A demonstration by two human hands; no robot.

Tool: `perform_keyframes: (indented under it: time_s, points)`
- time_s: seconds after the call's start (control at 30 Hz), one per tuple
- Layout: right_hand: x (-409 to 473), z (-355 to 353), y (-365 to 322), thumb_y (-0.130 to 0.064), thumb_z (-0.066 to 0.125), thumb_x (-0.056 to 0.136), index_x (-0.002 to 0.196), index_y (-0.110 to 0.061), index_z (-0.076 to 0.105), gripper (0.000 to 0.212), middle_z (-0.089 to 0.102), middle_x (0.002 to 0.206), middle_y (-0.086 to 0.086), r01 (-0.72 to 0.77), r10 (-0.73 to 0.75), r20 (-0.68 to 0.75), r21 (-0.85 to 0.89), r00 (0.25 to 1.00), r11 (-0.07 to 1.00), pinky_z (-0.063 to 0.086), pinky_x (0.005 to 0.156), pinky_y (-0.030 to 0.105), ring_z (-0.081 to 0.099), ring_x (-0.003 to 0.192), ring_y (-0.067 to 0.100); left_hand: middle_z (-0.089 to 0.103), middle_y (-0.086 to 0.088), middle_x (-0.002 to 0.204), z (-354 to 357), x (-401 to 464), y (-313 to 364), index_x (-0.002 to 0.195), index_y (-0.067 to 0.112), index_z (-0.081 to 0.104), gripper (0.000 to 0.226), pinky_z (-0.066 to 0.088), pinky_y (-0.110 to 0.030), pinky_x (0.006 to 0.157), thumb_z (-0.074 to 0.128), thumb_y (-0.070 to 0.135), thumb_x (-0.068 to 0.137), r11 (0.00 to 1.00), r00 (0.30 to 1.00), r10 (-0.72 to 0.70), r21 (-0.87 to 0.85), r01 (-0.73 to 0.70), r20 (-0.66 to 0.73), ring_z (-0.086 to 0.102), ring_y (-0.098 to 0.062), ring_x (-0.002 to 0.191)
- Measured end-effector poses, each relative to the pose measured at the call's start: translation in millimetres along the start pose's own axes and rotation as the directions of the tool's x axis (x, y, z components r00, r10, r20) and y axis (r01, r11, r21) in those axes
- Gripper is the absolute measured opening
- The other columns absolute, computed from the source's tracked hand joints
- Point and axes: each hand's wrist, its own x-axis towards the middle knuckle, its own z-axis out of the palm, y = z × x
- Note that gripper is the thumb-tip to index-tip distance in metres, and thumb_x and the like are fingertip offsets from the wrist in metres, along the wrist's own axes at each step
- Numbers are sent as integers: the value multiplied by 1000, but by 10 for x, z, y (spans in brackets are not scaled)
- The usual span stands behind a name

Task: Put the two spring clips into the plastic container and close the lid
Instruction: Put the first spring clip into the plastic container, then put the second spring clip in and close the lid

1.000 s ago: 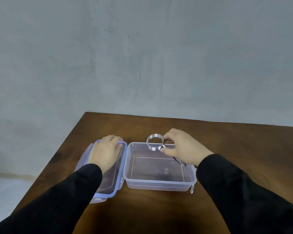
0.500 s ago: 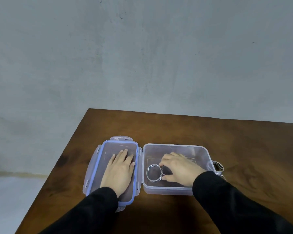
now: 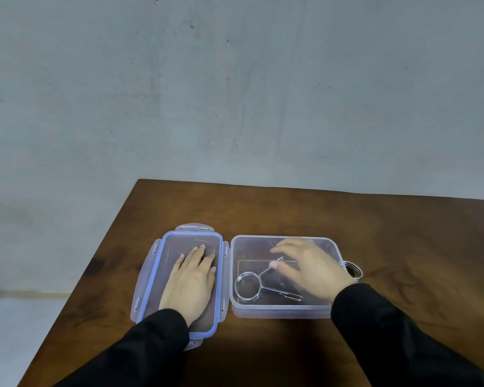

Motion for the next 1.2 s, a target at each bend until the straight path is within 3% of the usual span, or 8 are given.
perform_keyframes:
  time_s: [0.1, 0.2, 0.27, 0.4, 0.57, 0.73, 0.93, 1.2]
  points:
    - [-135, -221, 197, -42, 53, 100, 115, -23, 71, 30, 64, 111, -12, -74, 92, -251, 79, 964, 994, 51, 91, 29, 59, 102, 4, 34, 3, 157, -8, -6, 15, 149, 27, 36, 48, 12, -39, 121, 25, 36, 103, 1000, 1000, -9, 5, 9, 7, 26, -12, 145]
    - [-287, -439, 463, -37, 54, 101, 113, -22, 70, 25, 63, 107, -9, -260, 305, -390, 165, 869, 952, 57, 84, 29, 62, 93, 7, 35, 4, 157, -13, -9, 44, 148, 28, 37, 48, 12, -43, 121, 24, 36, 103, 999, 1000, -28, 31, 27, 8, 25, -13, 145]
    - [-401, -488, 679, -39, 54, 101, 122, -19, 67, 32, 63, 117, -3, -405, 432, -362, 153, 826, 901, 56, 83, 29, 63, 96, 12, 35, 3, 157, 0, -14, 53, 147, 29, 38, 47, 12, -44, 121, 24, 36, 103, 999, 999, -42, 34, 42, 5, 25, -14, 145]
    - [-627, -373, 1041, -51, 51, 98, 134, -9, 59, 55, 61, 129, 10, -624, 617, -153, 5, 772, 781, 56, 89, 38, 64, 107, 26, 35, 2, 157, 37, 9, 43, 146, 27, 40, 47, 13, -42, 120, 24, 36, 102, 997, 998, -63, 52, 62, 2, 26, -15, 144]
    - [-787, -145, 1176, -69, 54, 85, 108, -12, 67, 63, 64, 107, 7, -665, 666, 15, -36, 746, 746, 54, 77, 37, 64, 91, 24, 37, 1, 156, 82, 15, 46, 145, 25, 43, 47, 14, -42, 119, 27, 35, 103, 994, 997, -77, 82, 79, -28, 28, -16, 144]
    - [-751, -61, 1121, -71, 57, 75, 105, -15, 68, 65, 64, 104, 5, -674, 674, 36, -7, 738, 739, 56, 80, 40, 64, 90, 24, 38, 1, 155, 83, 12, 50, 145, 26, 43, 46, 14, -42, 119, 26, 35, 103, 991, 996, -84, 99, 86, -21, 31, -17, 143]
    - [-671, -44, 1075, -54, 70, 82, 102, -16, 66, 43, 67, 87, -1, -731, 732, 5, 44, 681, 680, 44, 54, 26, 62, 74, 13, 37, 1, 156, 62, 18, 50, 146, 26, 41, 47, 13, -41, 120, 25, 35, 103, 993, 997, -83, 83, 83, -2, 30, -17, 144]
    - [-650, -134, 1101, -29, 68, 89, 81, -14, 64, 17, 68, 72, 3, -763, 762, -83, 26, 643, 646, 45, 51, 31, 63, 64, 16, 39, 1, 155, 37, 16, 34, 145, 27, 42, 46, 14, -43, 120, 27, 36, 103, 996, 998, -64, 55, 64, -7, 30, -17, 143]
